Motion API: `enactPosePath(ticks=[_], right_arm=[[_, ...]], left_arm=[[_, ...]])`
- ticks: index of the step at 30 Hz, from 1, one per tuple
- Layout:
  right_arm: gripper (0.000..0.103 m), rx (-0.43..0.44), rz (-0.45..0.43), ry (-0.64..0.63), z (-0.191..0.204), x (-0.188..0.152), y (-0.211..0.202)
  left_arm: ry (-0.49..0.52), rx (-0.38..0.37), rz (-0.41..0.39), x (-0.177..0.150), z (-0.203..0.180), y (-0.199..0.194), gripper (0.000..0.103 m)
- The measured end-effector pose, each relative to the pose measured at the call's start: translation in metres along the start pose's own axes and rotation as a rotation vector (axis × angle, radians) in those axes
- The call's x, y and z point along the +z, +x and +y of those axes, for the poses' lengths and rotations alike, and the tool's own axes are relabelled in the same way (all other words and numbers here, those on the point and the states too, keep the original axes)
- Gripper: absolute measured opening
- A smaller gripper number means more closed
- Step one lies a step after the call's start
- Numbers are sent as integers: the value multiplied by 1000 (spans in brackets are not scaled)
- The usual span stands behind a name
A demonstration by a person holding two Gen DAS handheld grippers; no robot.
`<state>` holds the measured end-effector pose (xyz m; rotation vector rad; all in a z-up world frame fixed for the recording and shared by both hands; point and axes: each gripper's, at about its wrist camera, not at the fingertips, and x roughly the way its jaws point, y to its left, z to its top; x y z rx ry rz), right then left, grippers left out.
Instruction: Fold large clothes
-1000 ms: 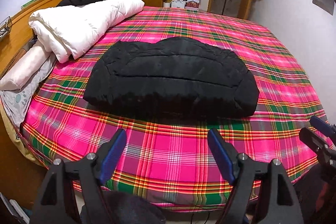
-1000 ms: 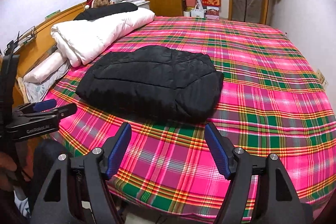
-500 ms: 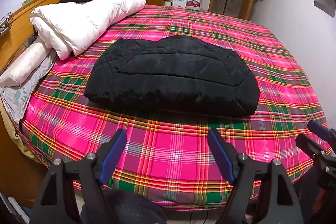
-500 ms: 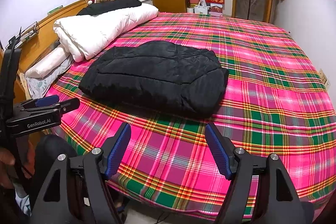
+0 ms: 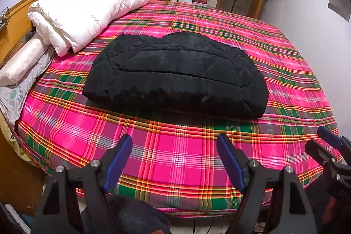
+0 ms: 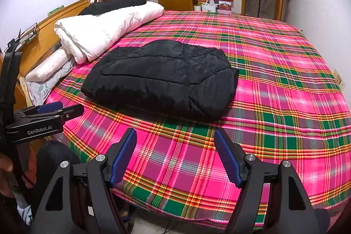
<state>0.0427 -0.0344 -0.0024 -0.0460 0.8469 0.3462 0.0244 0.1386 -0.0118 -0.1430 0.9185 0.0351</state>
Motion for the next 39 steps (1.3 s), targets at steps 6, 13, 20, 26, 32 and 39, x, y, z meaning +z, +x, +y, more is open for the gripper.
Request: enactPosePath(ticks=[6, 13, 20, 26, 32, 39], right_arm=[[73, 1, 5, 2, 1, 0, 2], [73, -1, 7, 9, -1, 0, 2], [73, -2, 6, 9, -2, 1, 2], [73, -1, 8, 6, -2, 1, 3], [73, -2, 9, 7, -2, 1, 3], [73, -1, 11, 7, -1, 1, 4]], left_arm=[[-3, -1, -3, 0, 1, 0, 81], [-4, -5, -5, 1, 3, 0, 81], [-8, -8, -5, 2, 2, -1, 81], [-8, -4, -6, 2, 1, -2, 81], [-14, -4, -1, 3, 0, -1, 81], [-12, 6, 1, 4, -1, 0, 81]])
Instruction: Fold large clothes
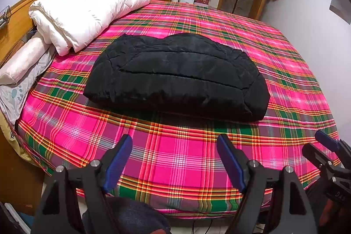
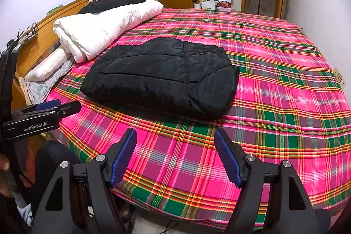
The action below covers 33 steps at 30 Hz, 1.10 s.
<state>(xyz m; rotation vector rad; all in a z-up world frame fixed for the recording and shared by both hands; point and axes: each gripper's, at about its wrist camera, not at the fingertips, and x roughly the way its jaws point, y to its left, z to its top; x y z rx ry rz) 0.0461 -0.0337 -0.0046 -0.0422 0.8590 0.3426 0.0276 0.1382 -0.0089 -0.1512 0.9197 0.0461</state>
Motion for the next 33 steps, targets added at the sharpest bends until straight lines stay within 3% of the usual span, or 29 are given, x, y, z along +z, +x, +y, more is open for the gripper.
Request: enactPosePath(ticks=[33], right_arm=[[73, -1, 2, 2, -1, -1, 3]], left_arm=[[-20, 4, -4, 0, 0, -3, 81]])
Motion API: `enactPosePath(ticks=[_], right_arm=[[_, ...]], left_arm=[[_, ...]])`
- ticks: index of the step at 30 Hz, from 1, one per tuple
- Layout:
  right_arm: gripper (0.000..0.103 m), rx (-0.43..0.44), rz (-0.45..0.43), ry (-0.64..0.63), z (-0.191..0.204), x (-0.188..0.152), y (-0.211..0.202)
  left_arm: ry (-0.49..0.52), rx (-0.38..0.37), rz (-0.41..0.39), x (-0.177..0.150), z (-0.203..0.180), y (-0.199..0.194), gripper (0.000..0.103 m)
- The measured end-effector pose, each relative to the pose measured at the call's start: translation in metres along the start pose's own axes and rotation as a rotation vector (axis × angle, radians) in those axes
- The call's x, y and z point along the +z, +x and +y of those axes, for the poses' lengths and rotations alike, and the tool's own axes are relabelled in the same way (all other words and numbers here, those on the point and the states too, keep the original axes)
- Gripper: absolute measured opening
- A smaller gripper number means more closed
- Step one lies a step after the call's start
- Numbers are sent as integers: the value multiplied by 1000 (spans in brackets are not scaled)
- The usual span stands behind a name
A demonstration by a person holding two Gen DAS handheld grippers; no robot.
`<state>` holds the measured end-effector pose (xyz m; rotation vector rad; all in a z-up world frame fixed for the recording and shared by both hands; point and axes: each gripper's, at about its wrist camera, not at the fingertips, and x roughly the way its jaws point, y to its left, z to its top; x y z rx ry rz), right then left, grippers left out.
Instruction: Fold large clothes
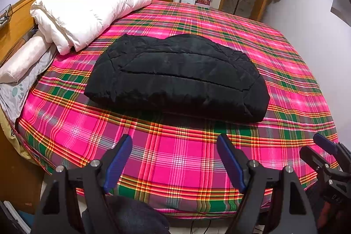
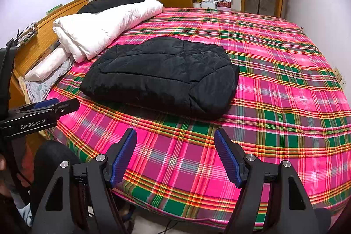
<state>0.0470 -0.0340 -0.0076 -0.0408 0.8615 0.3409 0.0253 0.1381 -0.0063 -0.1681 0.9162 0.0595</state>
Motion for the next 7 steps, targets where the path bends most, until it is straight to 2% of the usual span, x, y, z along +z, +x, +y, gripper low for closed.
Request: enactPosePath(ticks=[7], right_arm=[[73, 0, -5, 8, -5, 0, -1]], left_arm=[[-5, 15, -3, 0, 1, 1, 81]])
